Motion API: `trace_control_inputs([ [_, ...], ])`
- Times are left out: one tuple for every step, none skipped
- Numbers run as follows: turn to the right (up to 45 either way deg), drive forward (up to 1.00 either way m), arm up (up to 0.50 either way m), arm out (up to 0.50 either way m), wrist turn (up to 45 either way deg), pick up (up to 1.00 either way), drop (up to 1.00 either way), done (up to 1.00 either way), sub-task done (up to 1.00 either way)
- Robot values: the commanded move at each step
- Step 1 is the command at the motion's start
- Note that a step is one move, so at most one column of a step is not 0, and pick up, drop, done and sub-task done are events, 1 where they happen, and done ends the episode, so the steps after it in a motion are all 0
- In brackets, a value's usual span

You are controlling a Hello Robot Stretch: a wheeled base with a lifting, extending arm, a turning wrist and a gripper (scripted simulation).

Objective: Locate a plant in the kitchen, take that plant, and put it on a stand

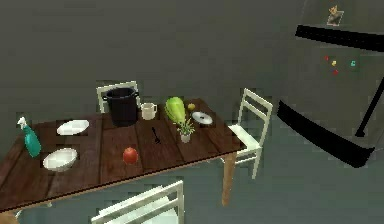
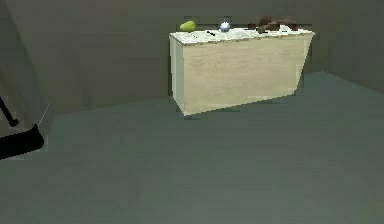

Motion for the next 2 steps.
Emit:
trace_control_inputs([
  [15.0,0.0,0.0,0.0,0.0,0.0,0.0,0.0,0.0],
  [0.0,0.45,0.0,0.0,0.0,0.0,0.0,0.0,0.0],
])
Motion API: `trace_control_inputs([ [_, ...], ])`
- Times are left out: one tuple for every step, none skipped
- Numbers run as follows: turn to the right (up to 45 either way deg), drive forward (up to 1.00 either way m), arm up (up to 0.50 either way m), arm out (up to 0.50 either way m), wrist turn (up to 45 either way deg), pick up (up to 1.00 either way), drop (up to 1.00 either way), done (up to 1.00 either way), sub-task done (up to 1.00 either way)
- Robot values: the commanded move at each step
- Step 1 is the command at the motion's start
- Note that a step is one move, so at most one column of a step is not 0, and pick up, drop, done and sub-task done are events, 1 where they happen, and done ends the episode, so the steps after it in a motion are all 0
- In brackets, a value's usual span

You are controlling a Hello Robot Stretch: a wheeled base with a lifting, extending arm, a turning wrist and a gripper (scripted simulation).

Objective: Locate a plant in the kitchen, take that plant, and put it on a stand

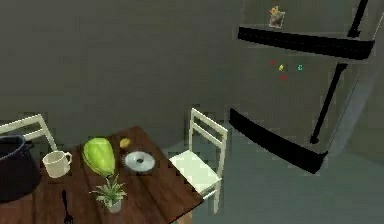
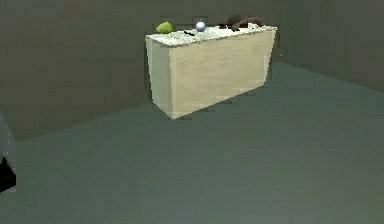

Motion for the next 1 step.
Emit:
trace_control_inputs([
  [-3.0,0.0,0.0,0.0,0.0,0.0,0.0,0.0,0.0],
])
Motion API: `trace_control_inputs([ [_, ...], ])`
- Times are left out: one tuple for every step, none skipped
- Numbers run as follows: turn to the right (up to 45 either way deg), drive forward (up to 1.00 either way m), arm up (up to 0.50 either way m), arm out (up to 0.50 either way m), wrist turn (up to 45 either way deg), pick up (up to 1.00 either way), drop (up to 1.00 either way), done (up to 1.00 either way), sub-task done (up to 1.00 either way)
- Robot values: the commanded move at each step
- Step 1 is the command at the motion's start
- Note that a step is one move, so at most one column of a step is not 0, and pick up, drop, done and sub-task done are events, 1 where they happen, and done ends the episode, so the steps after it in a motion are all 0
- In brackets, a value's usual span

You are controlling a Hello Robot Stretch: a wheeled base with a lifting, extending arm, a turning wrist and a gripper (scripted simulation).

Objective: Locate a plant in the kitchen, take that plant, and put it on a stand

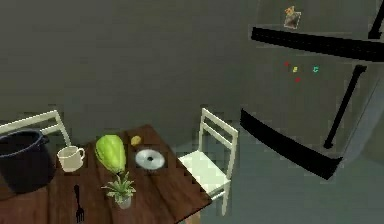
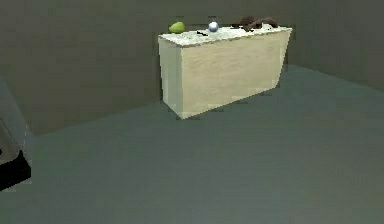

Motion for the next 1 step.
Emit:
trace_control_inputs([
  [0.0,0.05,0.0,0.0,0.0,0.0,0.0,0.0,0.0],
])
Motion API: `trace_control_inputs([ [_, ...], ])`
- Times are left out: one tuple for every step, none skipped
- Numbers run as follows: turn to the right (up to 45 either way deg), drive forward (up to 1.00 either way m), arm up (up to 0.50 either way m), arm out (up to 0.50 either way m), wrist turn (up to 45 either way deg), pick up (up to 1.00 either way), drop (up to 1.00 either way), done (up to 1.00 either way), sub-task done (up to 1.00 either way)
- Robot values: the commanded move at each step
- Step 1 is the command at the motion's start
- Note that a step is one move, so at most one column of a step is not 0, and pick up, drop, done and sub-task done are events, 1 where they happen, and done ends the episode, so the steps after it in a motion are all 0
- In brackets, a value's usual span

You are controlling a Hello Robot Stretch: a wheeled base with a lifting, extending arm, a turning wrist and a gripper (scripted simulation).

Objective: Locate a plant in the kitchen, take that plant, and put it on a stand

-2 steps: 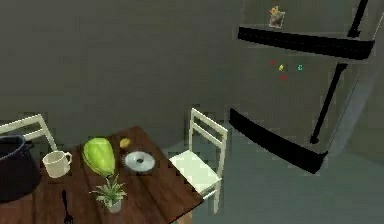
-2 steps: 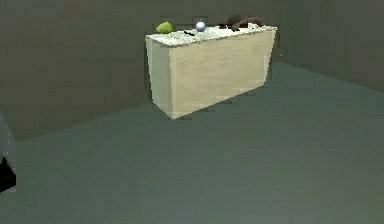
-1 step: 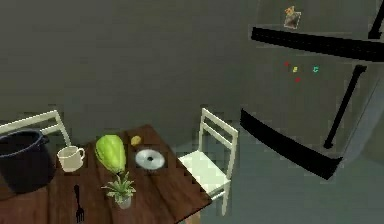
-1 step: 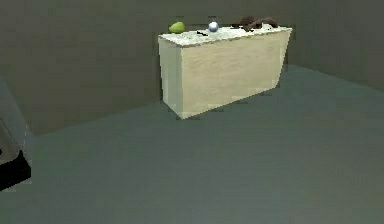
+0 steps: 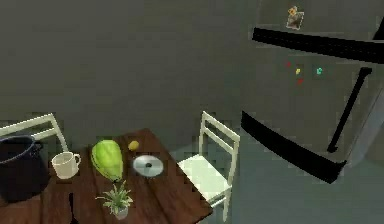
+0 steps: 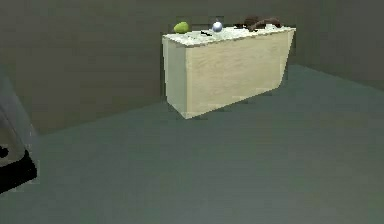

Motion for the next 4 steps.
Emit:
trace_control_inputs([
  [-45.0,0.0,0.0,0.0,0.0,0.0,0.0,0.0,0.0],
  [-45.0,0.0,0.0,0.0,0.0,0.0,0.0,0.0,0.0],
  [-21.0,0.0,0.0,0.0,0.0,0.0,0.0,0.0,0.0],
  [0.0,0.0,0.5,0.0,0.0,0.0,0.0,0.0,0.0],
])
